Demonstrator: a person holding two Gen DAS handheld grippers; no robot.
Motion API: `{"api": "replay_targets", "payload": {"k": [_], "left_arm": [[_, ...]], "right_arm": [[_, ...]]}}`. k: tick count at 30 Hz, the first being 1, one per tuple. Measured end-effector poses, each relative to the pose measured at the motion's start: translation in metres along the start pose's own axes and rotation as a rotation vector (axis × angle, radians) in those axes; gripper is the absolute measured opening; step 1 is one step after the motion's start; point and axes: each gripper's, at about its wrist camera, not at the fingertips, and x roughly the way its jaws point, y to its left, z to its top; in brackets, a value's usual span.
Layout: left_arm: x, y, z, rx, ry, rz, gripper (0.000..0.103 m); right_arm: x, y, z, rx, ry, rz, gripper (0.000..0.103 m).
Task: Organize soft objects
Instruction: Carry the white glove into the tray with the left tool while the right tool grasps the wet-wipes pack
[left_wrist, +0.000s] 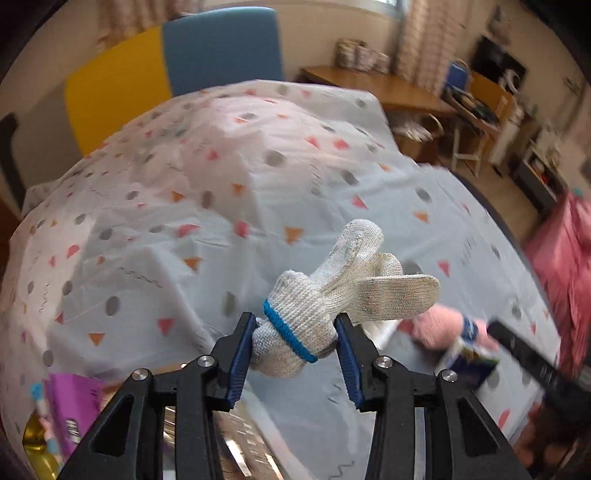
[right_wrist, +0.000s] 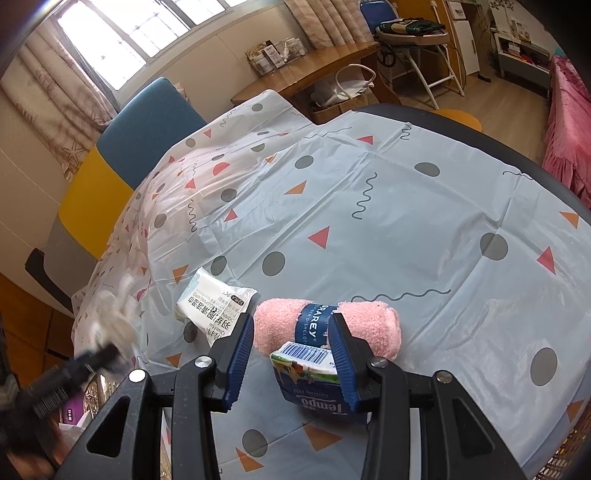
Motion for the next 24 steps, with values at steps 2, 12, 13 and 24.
{"api": "replay_targets", "payload": {"k": [2,12,13,24], "left_arm": [[-0.012,0.027,0.012,-0.043,-0.026,0.036,0.044],[-0.062,0.161,-0.005,-0.242,-0.099,0.168,0.044],[-0.066,0.173,-0.010,-0.259,-0.102,0.180,0.044],[-0.101,0.255,-0.093,-0.419,-0.143,0.219,0.044]], "right_arm": [[0.001,0.001,-0.001,-0.009,0.006,0.001,0.042],[0.007,0.020,-0.008,-0.105,0.028,-0.002,0.042],[0.008,0.022,-0.009,-0.117,0.030,-0.006,0.042],[0.019,0.048,-0.023,-0.271,0.073,-0.012,0.042]]}}
